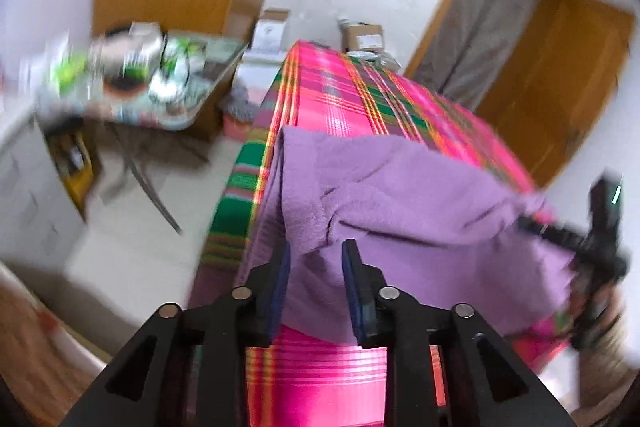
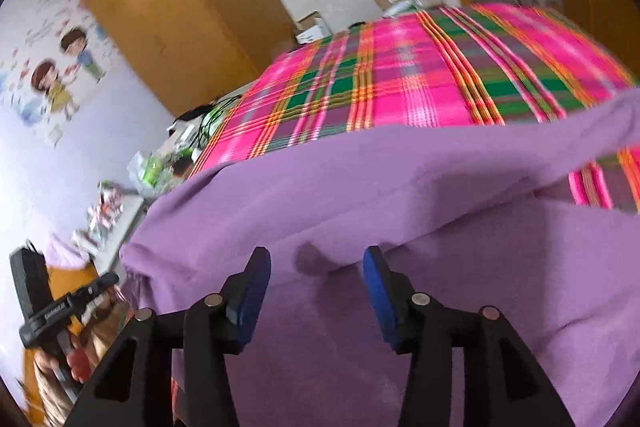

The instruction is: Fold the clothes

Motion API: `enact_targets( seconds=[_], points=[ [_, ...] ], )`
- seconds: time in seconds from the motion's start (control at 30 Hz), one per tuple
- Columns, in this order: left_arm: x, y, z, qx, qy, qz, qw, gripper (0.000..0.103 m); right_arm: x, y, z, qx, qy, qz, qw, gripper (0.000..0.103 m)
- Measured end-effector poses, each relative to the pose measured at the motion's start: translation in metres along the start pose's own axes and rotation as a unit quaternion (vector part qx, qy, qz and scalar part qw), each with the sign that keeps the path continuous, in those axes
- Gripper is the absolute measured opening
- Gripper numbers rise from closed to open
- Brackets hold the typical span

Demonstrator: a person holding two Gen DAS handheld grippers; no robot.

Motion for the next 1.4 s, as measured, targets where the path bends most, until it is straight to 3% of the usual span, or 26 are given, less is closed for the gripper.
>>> enact_targets(
  seconds=[0.07, 0.1, 0.13, 0.27, 0.4, 0.47, 0.53, 0.63, 0.87, 1.03, 1.27, 1.4],
  points=[
    [0.002, -0.006, -0.003, -0.037, 0.039, -0.012, 0.9985, 0.028, 0.001, -0.007, 0.005, 0.000, -0.018, -0.006, 1.000, 0.049],
    [0.002, -0.009, -0.002, -0.043, 0.049, -0.015, 0.9977, 0.033, 0.002, -0.009, 0.008, -0.001, -0.025, -0.005, 1.000, 0.049],
    [0.002, -0.012, 0.000, -0.046, 0.056, -0.017, 0.9972, 0.042, 0.002, -0.009, 0.010, 0.000, -0.030, -0.002, 1.000, 0.049],
    [0.003, -0.023, 0.008, -0.049, 0.070, -0.025, 0.9960, 0.043, 0.011, -0.013, 0.022, 0.018, -0.073, 0.010, 0.997, 0.049],
    [0.009, -0.020, 0.006, -0.052, 0.094, -0.020, 0.9940, 0.044, 0.016, -0.024, 0.025, 0.015, -0.088, -0.004, 0.996, 0.049],
    [0.012, -0.022, 0.001, -0.044, 0.110, -0.021, 0.9928, 0.045, 0.015, -0.024, 0.025, 0.018, -0.087, 0.001, 0.996, 0.041],
    [0.014, -0.025, -0.003, -0.040, 0.131, -0.022, 0.9903, 0.045, 0.015, -0.021, 0.022, 0.011, -0.073, 0.012, 0.997, 0.011],
    [0.015, -0.029, -0.003, -0.043, 0.141, -0.020, 0.9889, 0.045, 0.011, -0.012, 0.019, 0.007, -0.053, 0.022, 0.998, 0.004],
    [0.015, -0.036, -0.006, -0.040, 0.154, -0.025, 0.9869, 0.044, -0.003, 0.021, 0.009, 0.011, -0.029, 0.049, 0.998, 0.003],
    [0.011, -0.031, -0.006, -0.041, 0.156, -0.020, 0.9868, 0.045, -0.018, 0.028, 0.009, -0.002, -0.024, 0.046, 0.999, 0.003],
    [-0.004, -0.029, -0.014, -0.057, 0.195, -0.029, 0.9788, 0.045, -0.028, 0.027, 0.021, -0.012, -0.024, 0.032, 0.999, 0.003],
    [-0.004, -0.025, -0.014, -0.058, 0.204, -0.015, 0.9770, 0.045, -0.030, 0.040, 0.018, -0.021, 0.011, 0.028, 0.999, 0.005]
  ],
)
Point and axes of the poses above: each gripper's, at about its wrist camera, not at the fingertips, and y roughly against the way its jaws point, z to its right, x to its top, the point moved 1 cm from there along -y, roughly the way its jaws point, and after that the axes turned 3 degrees about -y, right-handed, at the moved point
